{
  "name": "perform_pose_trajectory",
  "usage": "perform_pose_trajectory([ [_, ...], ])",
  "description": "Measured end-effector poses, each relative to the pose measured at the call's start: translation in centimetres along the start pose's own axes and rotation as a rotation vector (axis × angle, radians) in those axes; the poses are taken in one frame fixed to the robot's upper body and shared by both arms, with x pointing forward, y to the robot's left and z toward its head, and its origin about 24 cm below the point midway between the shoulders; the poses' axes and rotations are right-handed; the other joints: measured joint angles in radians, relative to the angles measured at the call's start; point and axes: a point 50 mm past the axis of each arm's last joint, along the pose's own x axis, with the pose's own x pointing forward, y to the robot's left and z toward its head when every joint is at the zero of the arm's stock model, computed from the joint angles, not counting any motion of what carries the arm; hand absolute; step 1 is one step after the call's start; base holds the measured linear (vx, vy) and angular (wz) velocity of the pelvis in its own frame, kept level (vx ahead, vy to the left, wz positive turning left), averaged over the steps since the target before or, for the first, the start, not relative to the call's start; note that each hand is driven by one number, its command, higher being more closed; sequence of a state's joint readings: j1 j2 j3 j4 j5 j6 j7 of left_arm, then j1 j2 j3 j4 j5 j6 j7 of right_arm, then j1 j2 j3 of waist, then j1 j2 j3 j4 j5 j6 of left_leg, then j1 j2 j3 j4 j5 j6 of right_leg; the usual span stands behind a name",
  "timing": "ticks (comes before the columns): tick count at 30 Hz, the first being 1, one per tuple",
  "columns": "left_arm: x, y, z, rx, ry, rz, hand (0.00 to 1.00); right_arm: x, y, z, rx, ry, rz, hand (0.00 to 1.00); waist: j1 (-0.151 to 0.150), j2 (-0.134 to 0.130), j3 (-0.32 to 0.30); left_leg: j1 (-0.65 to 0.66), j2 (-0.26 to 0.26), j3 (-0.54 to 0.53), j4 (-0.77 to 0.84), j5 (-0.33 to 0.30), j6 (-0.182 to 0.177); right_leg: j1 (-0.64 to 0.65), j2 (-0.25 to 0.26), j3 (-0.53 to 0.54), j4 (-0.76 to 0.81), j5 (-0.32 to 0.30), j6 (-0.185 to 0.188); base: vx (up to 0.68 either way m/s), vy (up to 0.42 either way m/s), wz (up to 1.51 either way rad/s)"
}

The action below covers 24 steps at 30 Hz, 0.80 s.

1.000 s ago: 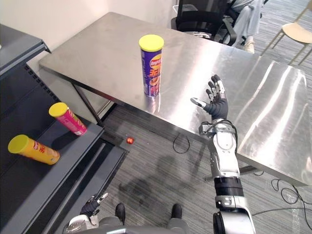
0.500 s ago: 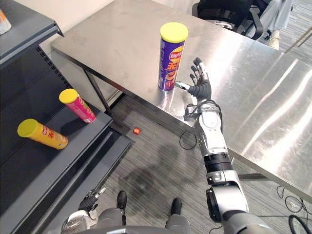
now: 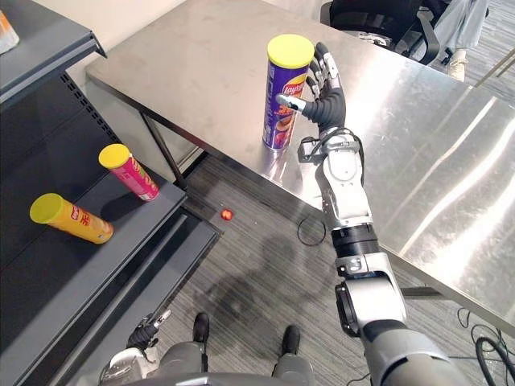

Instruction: Put the gum and the chips on the shelf.

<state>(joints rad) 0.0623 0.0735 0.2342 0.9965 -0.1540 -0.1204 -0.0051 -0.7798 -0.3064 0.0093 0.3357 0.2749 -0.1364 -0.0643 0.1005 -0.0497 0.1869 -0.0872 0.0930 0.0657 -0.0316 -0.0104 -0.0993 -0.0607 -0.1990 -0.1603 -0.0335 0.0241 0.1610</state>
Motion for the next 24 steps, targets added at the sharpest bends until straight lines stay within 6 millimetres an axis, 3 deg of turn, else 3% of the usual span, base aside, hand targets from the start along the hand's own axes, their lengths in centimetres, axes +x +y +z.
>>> perform_pose_trajectory([
  [11, 0.0, 0.3, 0.2, 0.004, -0.004, 0.006, 0.00, 1.4, -0.1, 0.4, -0.009, 0.007, -0.021, 0.00, 0.020, 0.001, 0.014, -0.002, 0.001, -0.004, -0.004, 0.006, -0.002, -0.001, 0.001, -0.004, -0.001, 0.000, 0.000, 0.00, 0.000, 0.00],
  [19, 0.0, 0.3, 0.2, -0.019, -0.006, 0.009, 0.00, 1.1, -0.6, -2.0, -0.015, 0.122, -0.045, 0.00, 0.040, -0.002, 0.020, -0.012, -0.001, -0.026, -0.028, 0.028, -0.002, -0.005, 0.002, -0.027, -0.002, 0.000, 0.000, -0.01, -0.012, 0.09],
  [20, 0.0, 0.4, 0.2, -0.017, -0.005, 0.010, 0.00, 1.0, -0.4, -2.4, -0.006, 0.142, -0.047, 1.00, 0.040, -0.006, 0.029, -0.011, -0.003, -0.033, -0.040, 0.037, -0.003, -0.006, 0.001, -0.034, -0.002, 0.000, 0.000, -0.02, -0.008, 0.09],
  [24, 0.0, 0.7, 0.1, -0.013, -0.003, 0.018, 0.00, 0.6, -0.3, -3.1, 0.000, 0.166, -0.049, 1.00, 0.041, -0.017, 0.044, -0.013, -0.003, -0.043, -0.049, 0.045, -0.003, -0.005, 0.001, -0.045, -0.002, 0.000, 0.000, -0.02, -0.010, 0.09],
])
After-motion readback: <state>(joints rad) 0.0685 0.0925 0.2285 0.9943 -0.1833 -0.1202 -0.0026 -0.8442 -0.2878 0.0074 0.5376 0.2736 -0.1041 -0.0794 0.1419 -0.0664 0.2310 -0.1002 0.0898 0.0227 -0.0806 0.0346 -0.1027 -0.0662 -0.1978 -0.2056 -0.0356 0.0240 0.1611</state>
